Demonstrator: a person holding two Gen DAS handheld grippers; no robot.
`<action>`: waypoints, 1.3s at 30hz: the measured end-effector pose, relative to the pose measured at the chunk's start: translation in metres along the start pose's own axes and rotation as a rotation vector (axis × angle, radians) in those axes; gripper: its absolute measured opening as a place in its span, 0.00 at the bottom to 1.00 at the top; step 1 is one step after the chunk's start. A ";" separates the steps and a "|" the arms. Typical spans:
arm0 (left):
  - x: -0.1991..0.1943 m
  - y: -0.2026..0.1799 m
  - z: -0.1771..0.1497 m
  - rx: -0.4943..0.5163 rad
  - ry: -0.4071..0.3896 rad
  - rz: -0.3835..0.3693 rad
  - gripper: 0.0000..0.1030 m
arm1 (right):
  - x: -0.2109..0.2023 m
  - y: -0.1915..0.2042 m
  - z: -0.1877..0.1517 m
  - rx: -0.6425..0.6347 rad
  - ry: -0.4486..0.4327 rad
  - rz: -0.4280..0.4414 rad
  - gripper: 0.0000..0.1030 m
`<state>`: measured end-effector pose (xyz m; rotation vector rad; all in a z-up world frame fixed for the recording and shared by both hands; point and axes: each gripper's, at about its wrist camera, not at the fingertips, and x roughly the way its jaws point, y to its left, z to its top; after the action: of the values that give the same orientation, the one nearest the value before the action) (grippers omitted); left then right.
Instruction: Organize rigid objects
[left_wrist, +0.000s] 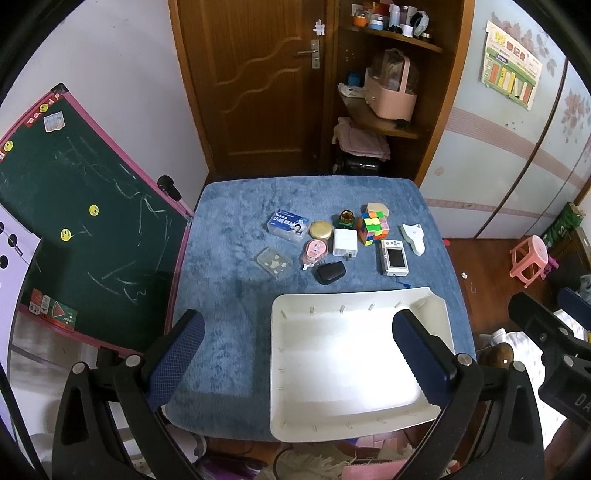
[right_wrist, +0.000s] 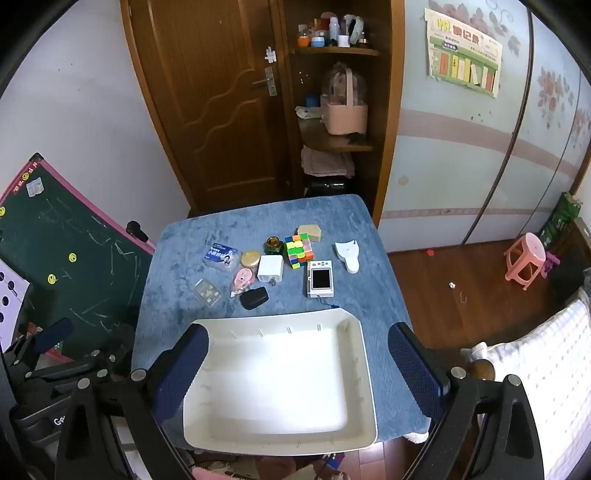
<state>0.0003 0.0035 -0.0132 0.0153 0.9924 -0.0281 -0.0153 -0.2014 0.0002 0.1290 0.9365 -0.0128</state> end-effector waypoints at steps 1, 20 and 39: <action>0.000 0.000 0.000 -0.001 0.000 0.001 0.99 | 0.000 -0.001 -0.001 0.000 0.000 0.000 0.95; -0.004 -0.002 0.001 -0.010 -0.003 0.011 0.99 | 0.000 -0.004 -0.002 -0.001 0.002 -0.001 0.95; -0.006 -0.005 0.000 -0.022 -0.003 0.021 0.99 | 0.005 -0.004 0.002 -0.004 0.003 0.011 0.95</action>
<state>-0.0031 -0.0012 -0.0086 0.0055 0.9894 0.0016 -0.0110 -0.2055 -0.0034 0.1306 0.9384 -0.0002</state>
